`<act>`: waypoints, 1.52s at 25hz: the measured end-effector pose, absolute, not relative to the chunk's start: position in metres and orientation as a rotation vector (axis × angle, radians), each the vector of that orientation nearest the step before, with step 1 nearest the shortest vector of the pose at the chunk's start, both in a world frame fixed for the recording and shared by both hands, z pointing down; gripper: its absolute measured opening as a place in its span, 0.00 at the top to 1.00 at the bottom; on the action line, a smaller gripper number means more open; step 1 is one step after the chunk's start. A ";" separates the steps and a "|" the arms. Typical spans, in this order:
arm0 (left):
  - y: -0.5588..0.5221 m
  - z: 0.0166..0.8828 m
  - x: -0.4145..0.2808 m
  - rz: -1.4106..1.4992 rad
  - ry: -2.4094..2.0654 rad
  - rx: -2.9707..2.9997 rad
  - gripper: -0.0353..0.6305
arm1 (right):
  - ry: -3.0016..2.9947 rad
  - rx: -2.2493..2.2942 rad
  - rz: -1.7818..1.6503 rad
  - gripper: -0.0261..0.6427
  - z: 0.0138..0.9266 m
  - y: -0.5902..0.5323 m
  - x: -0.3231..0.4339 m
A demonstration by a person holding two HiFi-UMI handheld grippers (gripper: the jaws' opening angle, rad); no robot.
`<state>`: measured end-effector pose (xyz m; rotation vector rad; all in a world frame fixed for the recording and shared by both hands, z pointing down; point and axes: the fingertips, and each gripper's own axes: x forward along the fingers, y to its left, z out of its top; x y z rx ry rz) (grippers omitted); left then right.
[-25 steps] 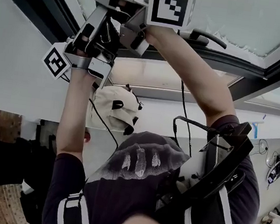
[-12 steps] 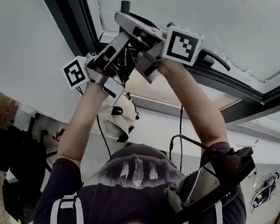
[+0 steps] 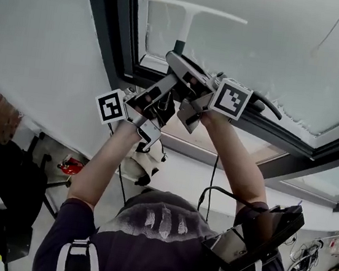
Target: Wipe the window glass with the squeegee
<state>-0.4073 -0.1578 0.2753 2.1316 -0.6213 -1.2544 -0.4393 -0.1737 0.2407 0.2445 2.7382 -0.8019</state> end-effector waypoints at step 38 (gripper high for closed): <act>-0.133 0.263 -0.360 -1.218 -0.580 2.234 0.81 | 2.695 0.164 -0.603 0.80 0.224 -0.148 -0.385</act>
